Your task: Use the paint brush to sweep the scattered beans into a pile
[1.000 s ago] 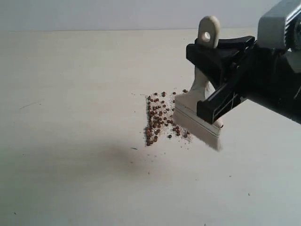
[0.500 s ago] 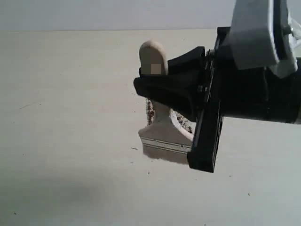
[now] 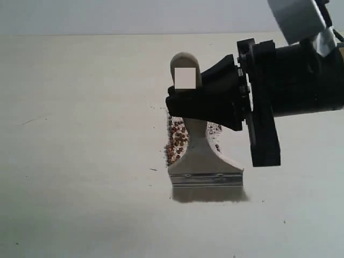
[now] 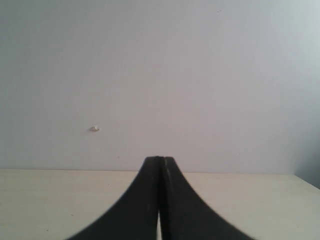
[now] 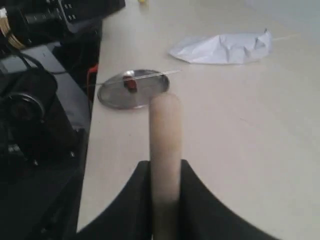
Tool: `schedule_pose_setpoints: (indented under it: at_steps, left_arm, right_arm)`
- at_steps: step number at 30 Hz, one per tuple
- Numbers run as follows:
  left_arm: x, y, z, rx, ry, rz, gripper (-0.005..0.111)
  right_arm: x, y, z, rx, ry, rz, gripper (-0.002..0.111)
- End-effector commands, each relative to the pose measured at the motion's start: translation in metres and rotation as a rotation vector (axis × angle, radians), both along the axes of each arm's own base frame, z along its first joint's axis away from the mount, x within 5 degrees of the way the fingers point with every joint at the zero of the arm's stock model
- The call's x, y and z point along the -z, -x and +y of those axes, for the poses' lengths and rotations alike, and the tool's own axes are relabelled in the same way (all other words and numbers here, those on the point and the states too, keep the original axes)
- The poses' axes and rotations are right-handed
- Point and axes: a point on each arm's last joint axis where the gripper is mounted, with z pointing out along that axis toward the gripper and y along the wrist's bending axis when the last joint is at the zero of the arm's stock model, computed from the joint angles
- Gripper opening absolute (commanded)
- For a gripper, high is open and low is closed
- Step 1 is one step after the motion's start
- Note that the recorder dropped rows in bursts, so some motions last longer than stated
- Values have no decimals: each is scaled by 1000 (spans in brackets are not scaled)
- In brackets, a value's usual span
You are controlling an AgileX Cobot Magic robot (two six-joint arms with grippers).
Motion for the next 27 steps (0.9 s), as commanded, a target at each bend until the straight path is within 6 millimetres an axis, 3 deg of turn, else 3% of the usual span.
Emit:
schedule_pose_setpoints:
  at_steps: [1,8,15,23,27]
  left_arm:
    - [1,0,0,3,1,-2,0]
    - [1,0,0,3,1,-2,0]
    - [1,0,0,3,1,-2,0]
    - [1,0,0,3,1,-2,0]
    - [1,0,0,3,1,-2,0]
  right_arm:
    - [8,-14,4,-7,-218,16,0]
    - [58,-37,9,46,-173,65,0]
    - [98,-53,-1,79,-105,138,0]
    - [109,-68,-6,173,-118,33,0]
    - [106,-90,-6,250,-36,-35,0]
